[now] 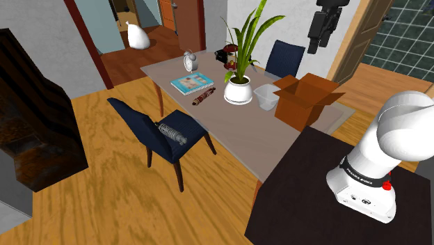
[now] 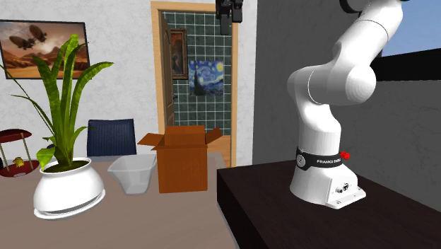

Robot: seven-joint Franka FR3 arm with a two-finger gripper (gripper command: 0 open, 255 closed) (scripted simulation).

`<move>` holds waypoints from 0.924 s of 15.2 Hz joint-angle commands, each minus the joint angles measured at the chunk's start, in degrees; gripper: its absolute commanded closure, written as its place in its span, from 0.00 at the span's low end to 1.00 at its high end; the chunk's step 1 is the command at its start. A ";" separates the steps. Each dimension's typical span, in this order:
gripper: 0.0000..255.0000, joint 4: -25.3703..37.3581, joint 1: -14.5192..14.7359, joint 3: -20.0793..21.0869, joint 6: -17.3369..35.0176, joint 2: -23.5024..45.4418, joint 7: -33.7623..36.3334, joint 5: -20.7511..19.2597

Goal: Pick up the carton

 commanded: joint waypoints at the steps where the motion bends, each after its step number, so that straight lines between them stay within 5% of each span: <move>1: 0.00 0.00 0.00 0.00 0.00 0.00 0.00 0.00; 14: 0.00 -22.87 -2.30 -13.66 15.36 -9.83 -21.13 -15.10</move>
